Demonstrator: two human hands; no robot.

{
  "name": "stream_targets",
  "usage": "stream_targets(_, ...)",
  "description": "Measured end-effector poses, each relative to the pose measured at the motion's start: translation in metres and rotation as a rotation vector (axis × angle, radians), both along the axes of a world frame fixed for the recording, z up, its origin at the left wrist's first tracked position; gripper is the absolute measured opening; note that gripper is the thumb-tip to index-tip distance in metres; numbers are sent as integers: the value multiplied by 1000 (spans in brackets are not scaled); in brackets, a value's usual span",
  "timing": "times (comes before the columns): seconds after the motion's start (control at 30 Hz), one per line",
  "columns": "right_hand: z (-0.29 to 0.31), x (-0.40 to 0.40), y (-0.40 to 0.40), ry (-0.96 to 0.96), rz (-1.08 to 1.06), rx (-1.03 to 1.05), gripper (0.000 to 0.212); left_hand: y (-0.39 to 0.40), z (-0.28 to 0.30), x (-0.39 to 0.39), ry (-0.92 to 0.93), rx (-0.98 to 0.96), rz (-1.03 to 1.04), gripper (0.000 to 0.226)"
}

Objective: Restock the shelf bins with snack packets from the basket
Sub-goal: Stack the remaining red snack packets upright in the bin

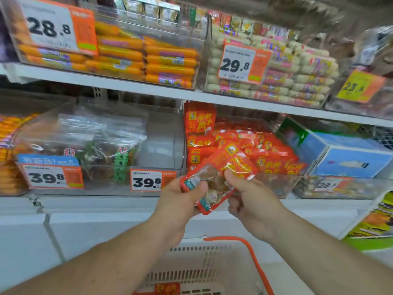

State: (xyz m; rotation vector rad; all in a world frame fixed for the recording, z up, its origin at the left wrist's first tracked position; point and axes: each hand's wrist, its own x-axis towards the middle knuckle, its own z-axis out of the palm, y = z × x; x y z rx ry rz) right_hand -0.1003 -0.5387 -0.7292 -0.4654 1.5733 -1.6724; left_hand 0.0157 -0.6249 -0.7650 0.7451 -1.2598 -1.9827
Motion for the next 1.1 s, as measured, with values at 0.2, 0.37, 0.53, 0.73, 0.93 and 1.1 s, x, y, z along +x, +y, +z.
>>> stream_targets(0.2, 43, -9, -11, 490, -107, -201, 12, -27, 28, -2, -22, -216, 236, 12)
stream_targets(0.37, 76, -35, -31, 1024, -131, -164, 14, -60, 27, 4, -517, -924, 425, 23)
stream_targets(0.53, 78, -57, -61, 1282, -55, 53, 13, -69, 6, -1, -901, -1156, 294, 63)
stream_targets(0.73, 80, -67, -83, 1323, 64, 246, 10, -73, 1, -4, -867, -1177, 338, 59)
stream_targets(0.93, 78, -70, -104, 1132, 131, 263, 9, -75, -1, -4, -866, -1202, 327, 60)
stream_targets(1.1, 72, -69, -119, 864, 161, 224, 8, -77, -4, -5, -860, -1209, 338, 60)
